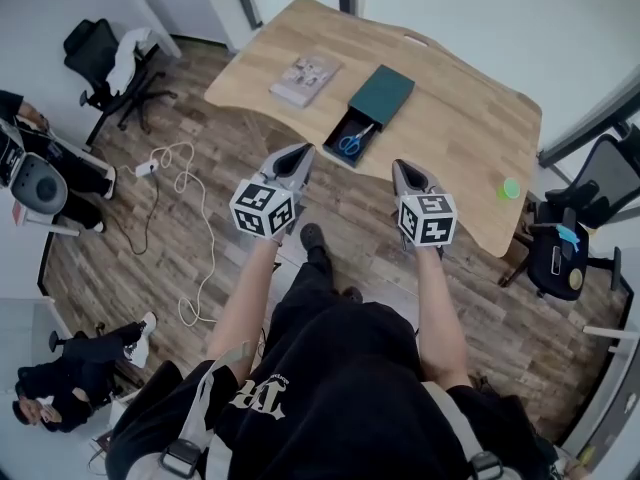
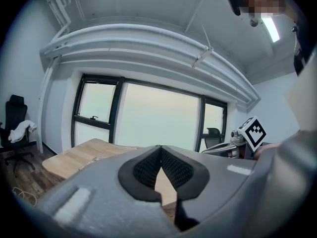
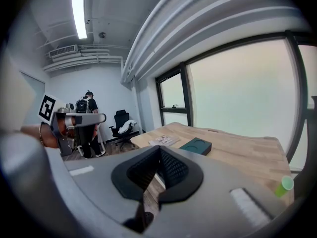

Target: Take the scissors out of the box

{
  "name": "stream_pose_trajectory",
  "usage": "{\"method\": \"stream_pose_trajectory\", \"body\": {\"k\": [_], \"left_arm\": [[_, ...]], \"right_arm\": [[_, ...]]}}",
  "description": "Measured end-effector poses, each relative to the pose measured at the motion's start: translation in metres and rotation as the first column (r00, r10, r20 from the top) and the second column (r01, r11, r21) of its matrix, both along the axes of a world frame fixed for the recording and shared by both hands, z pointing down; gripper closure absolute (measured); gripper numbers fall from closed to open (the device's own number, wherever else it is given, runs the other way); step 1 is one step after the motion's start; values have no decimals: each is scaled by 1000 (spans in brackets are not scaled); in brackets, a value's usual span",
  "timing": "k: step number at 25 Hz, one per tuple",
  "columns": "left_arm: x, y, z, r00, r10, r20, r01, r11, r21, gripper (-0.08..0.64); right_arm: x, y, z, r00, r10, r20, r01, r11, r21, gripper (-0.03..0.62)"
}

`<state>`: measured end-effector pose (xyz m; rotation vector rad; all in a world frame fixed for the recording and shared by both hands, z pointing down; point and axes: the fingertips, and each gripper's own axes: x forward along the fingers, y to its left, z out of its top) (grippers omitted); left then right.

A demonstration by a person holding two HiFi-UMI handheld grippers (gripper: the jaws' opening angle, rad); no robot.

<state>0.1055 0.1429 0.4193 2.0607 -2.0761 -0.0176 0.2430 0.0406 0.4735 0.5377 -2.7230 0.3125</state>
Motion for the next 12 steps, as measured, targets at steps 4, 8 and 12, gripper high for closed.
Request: {"method": "stream_pose_trajectory", "body": {"k": [4,8,12], "left_arm": [[-8,-14,4,1000,19,-8,-19,1000,-6,560],[-21,-29,6,999,28,-18,-28,1000,-11,560],[-34,-45,5,999,37,-23,-37,999,-9,560]], "right_arm": [[-6,-14,5,1000,21,-6,-21,1000,-8,591],[-16,-28,8,999,36,-14,-36,999,-18,591],[-27,-43,10,999,49,-13,-49,998,-26,591]]}}
